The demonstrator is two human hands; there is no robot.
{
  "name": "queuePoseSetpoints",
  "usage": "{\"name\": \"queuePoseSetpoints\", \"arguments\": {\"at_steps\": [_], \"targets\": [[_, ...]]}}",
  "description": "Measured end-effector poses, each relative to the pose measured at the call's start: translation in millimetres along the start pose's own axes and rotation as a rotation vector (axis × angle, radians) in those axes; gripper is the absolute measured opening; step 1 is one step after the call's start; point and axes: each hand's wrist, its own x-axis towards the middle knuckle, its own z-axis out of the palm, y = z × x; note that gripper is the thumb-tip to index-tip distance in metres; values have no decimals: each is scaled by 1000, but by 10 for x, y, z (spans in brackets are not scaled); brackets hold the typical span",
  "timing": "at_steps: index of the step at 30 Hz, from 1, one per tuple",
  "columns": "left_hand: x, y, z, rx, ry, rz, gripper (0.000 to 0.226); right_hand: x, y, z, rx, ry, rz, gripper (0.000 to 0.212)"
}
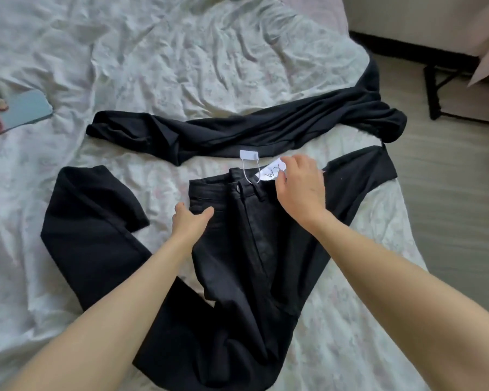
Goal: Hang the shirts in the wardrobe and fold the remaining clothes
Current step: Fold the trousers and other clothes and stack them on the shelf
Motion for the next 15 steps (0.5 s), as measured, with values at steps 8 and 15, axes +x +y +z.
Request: {"name": "queuePoseSetpoints", "arguments": {"at_steps": [8, 15], "targets": [[248, 17, 43, -14, 23, 203, 24, 794, 332, 345, 209, -519, 400, 47], [-95, -96, -194, -96, 40, 269, 8, 263, 392, 252, 564, -466, 532, 46]]}}
